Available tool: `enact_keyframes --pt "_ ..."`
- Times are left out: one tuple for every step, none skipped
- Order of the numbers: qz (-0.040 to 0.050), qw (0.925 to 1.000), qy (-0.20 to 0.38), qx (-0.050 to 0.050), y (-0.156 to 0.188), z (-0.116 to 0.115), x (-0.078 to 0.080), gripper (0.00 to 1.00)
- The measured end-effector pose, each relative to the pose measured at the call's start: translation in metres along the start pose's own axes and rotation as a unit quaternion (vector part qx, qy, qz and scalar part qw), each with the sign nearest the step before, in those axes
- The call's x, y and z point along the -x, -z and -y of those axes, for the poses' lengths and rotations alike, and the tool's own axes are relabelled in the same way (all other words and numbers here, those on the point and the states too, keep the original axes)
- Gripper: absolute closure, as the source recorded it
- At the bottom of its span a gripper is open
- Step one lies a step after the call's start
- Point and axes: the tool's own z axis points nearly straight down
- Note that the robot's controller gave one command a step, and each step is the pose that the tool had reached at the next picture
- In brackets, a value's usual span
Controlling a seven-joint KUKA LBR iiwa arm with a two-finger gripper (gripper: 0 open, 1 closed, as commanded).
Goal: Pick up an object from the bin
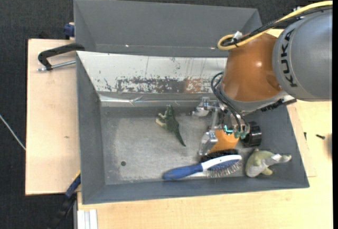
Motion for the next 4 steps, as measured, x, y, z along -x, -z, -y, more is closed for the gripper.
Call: enact_keyframes --pt "0.0075 0.9994 0.032 0.0 -0.059 -0.085 0.052 0.0" --pt "0.0073 0.9997 -0.025 0.001 -0.03 -0.059 0.052 0.0" --pt "0.0058 0.9797 -0.201 0.001 -0.021 -0.043 0.046 0.0" --pt "0.0052 0.9611 -0.276 0.002 -0.058 -0.068 0.044 0.0"
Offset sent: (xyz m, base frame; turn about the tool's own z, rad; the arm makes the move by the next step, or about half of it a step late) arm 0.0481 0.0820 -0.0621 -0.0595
